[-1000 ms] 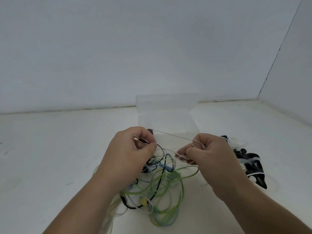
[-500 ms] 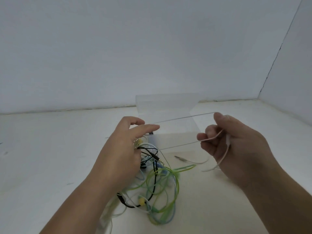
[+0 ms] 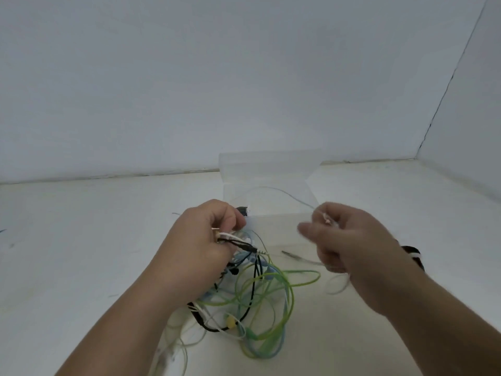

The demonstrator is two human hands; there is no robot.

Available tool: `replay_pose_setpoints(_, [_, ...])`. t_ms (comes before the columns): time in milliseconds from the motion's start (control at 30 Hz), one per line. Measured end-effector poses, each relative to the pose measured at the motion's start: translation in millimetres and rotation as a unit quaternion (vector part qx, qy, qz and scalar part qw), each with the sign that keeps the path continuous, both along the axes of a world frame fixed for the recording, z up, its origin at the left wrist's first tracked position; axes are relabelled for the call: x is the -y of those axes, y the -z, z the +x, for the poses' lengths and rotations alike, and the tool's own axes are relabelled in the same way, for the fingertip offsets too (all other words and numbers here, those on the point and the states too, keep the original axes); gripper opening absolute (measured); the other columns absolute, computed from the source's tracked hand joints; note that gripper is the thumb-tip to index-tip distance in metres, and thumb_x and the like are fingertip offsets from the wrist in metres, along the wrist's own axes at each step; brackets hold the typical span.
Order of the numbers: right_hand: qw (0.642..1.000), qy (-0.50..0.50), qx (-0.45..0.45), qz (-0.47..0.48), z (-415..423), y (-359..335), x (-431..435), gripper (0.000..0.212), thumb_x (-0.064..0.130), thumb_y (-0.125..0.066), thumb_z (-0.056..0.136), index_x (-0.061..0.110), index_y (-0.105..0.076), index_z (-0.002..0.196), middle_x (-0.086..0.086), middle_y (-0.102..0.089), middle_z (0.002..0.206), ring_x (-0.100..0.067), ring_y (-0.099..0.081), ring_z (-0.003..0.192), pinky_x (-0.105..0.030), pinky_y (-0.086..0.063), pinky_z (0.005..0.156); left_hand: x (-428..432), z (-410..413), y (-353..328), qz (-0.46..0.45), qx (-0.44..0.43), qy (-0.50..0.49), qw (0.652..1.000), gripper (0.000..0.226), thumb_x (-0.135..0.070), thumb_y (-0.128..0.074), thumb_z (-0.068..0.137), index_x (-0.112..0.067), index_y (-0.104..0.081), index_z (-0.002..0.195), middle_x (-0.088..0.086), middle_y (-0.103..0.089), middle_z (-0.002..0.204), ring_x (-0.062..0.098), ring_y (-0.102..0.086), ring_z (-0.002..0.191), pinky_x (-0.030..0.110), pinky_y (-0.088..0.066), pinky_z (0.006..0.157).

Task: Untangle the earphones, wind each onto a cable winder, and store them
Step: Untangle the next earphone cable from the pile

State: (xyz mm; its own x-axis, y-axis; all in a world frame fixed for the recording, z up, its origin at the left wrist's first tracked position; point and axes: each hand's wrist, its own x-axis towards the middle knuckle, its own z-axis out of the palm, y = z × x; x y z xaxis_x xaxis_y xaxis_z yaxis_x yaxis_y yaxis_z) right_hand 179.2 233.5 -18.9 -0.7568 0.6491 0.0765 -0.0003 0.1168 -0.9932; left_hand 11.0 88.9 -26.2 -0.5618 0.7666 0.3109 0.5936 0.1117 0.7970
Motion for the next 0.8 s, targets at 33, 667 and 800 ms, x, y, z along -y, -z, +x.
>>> replay_pose_setpoints(33, [0.996, -0.003, 0.045, 0.076, -0.1, 0.8, 3.7, 0.039, 0.031, -0.082, 0.072, 0.013, -0.049, 0.064, 0.004, -0.036, 0.053, -0.013, -0.031, 0.046, -0.019, -0.029, 0.043, 0.4, -0.3, -1.3, 0.01, 0.029, -0.002, 1.0, 0.043, 0.013, -0.06, 0.07, -0.021, -0.039, 0.058, -0.009, -0.071, 0.092, 0.01, -0.066, 0.089, 0.031, -0.047, 0.074])
replay_pose_setpoints(667, [0.984, 0.031, -0.093, -0.151, -1.8, -4.7, 4.4, 0.022, 0.013, -0.055, 0.095, 0.006, -0.064, 0.077, -0.012, -0.067, 0.079, -0.023, -0.064, 0.071, -0.035, -0.05, 0.068, 4.9, 2.9, -12.5, 0.075, 0.009, -0.075, 0.994, 0.037, -0.007, -0.086, 0.071, -0.037, -0.071, 0.086, -0.009, -0.072, 0.078, 0.009, -0.064, 0.068, 0.018, -0.049, 0.062])
replay_pose_setpoints(800, [0.986, 0.064, -0.063, -0.142, -5.1, -2.3, 1.3, 0.023, 0.013, -0.051, 0.1, 0.006, -0.061, 0.081, -0.013, -0.069, 0.078, -0.025, -0.065, 0.064, -0.031, -0.05, 0.057, 9.6, -0.5, -20.2, 0.108, 0.161, -0.012, 0.981, 0.029, -0.014, -0.087, 0.056, -0.02, -0.076, 0.081, 0.004, -0.074, 0.073, 0.012, -0.064, 0.062, 0.025, -0.054, 0.066])
